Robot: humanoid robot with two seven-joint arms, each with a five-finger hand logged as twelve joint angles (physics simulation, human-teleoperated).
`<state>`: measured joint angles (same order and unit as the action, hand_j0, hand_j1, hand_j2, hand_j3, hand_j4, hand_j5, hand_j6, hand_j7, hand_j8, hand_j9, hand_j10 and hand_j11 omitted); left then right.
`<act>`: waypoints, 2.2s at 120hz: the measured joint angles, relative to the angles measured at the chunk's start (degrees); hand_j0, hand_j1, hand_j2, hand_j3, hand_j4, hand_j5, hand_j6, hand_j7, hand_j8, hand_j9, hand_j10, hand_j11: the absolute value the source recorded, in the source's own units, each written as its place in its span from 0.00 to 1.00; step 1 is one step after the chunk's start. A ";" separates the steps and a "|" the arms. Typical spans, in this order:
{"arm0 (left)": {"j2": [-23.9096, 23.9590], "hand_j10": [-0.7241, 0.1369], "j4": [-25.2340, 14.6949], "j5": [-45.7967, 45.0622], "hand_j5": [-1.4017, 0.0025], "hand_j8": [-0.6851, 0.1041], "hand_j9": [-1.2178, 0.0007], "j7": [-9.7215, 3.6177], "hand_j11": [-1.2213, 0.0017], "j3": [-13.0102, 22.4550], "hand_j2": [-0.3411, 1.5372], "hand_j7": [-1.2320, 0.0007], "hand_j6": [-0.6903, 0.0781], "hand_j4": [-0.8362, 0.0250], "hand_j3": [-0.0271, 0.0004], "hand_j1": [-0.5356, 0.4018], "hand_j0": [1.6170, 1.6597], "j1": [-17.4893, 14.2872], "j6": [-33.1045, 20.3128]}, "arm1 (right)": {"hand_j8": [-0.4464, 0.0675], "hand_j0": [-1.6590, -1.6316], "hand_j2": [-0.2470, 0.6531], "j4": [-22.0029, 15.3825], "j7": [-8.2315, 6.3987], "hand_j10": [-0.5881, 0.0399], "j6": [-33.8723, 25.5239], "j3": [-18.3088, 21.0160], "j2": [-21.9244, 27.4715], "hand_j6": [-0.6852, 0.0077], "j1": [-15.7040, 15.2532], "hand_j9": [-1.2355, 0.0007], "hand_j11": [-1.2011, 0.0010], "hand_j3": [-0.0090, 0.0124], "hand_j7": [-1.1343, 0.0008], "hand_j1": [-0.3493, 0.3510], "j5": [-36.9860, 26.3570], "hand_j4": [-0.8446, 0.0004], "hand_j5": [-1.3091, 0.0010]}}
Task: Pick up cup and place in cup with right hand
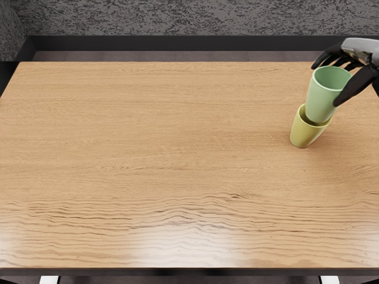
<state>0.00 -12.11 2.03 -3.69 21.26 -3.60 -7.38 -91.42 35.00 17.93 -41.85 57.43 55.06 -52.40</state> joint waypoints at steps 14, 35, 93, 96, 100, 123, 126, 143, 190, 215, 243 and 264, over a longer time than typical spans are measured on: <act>0.00 0.84 0.00 0.00 1.00 0.87 1.00 0.00 1.00 0.00 0.18 1.00 0.90 0.97 0.98 0.94 0.96 0.00 0.00 | 0.23 0.06 0.40 0.89 0.00 0.24 -0.21 0.09 -0.19 0.50 0.00 0.53 0.52 0.42 0.49 0.66 -0.01 0.48 0.56; 0.00 0.84 0.00 0.00 1.00 0.87 1.00 0.00 1.00 0.00 0.18 1.00 0.90 0.97 0.98 0.94 0.96 0.00 0.00 | 0.22 0.06 0.40 2.36 0.00 0.24 -0.30 0.26 -0.25 0.50 -0.01 0.54 0.52 0.42 0.50 0.66 -0.32 0.48 0.56; 0.00 0.84 0.00 0.00 1.00 0.87 1.00 0.00 1.00 0.00 0.18 1.00 0.90 0.97 0.98 0.94 0.96 0.00 0.00 | 0.22 0.06 0.40 5.91 0.00 0.24 -0.57 0.41 -4.13 0.50 0.09 0.54 0.52 0.42 0.50 0.66 -0.99 0.48 0.56; 0.00 0.84 -0.01 0.00 1.00 0.87 1.00 0.00 1.00 0.00 0.18 1.00 0.90 0.97 0.98 0.94 0.96 0.00 0.00 | 0.22 0.06 0.41 6.00 0.00 0.24 -0.57 0.40 -4.23 0.50 0.09 0.54 0.52 0.42 0.50 0.66 -1.01 0.48 0.56; 0.00 0.84 -0.01 0.00 1.00 0.87 1.00 0.00 1.00 0.00 0.18 1.00 0.90 0.97 0.98 0.94 0.96 0.00 0.00 | 0.22 0.06 0.40 6.09 0.00 0.24 -0.58 0.40 -4.34 0.49 0.09 0.54 0.52 0.42 0.50 0.66 -1.02 0.48 0.56; 0.00 0.84 0.00 0.00 1.00 0.87 1.00 0.00 1.00 0.00 0.18 1.00 0.90 0.97 0.98 0.94 0.96 0.00 0.00 | 0.21 0.06 0.40 6.51 0.00 0.24 -0.60 0.57 -4.76 0.50 0.09 0.54 0.53 0.41 0.50 0.65 -1.06 0.48 0.56; 0.00 0.84 0.00 0.00 1.00 0.87 1.00 0.00 1.00 0.00 0.18 1.00 0.90 0.97 0.98 0.94 0.96 0.00 0.00 | 0.22 0.06 0.40 6.59 0.00 0.24 -0.60 0.60 -4.69 0.49 0.07 0.54 0.53 0.41 0.50 0.65 -1.05 0.48 0.56; 0.00 0.84 0.00 0.00 1.00 0.87 1.00 0.00 1.00 0.00 0.18 1.00 0.90 0.97 0.98 0.94 0.96 0.00 0.00 | 0.21 0.06 0.40 6.79 0.00 0.24 -0.59 0.70 -4.59 0.49 0.03 0.54 0.53 0.42 0.50 0.65 -1.09 0.48 0.56; 0.00 0.84 -0.01 0.00 1.00 0.87 1.00 0.00 1.00 0.00 0.18 1.00 0.90 0.97 0.98 0.94 0.96 0.00 0.00 | 0.58 0.04 0.31 7.62 0.00 0.65 -0.45 0.52 -4.97 0.77 -0.26 0.81 0.81 0.42 0.80 0.27 -0.16 0.79 0.82; 0.00 0.84 -0.01 0.00 1.00 0.87 1.00 0.00 1.00 0.00 0.18 1.00 0.90 0.97 0.98 0.94 0.96 0.00 0.00 | 0.71 0.04 0.28 6.46 0.00 0.79 1.66 0.31 -6.66 0.87 -0.26 0.91 0.91 0.42 0.90 0.13 2.67 0.89 0.91; 0.00 0.84 -0.01 0.00 1.00 0.87 1.00 0.00 1.00 0.00 0.18 1.00 0.90 0.97 0.98 0.94 0.96 0.00 0.00 | 0.77 0.04 0.27 3.41 -0.17 0.85 8.52 -0.84 -7.64 0.91 0.09 0.95 0.94 0.42 0.94 0.08 7.56 0.93 0.95; 0.00 0.84 -0.01 0.00 1.00 0.87 1.00 0.00 1.00 0.00 0.18 1.00 0.90 0.97 0.98 0.94 0.96 0.00 0.00 | 0.78 0.04 0.27 1.64 -0.71 0.87 12.21 -2.92 -7.84 0.92 0.26 0.96 0.95 0.42 0.95 0.07 8.92 0.95 0.96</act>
<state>0.00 -12.12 2.03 -3.69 21.26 -3.60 -7.38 -89.78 34.29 30.14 -44.77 49.59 55.32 -43.47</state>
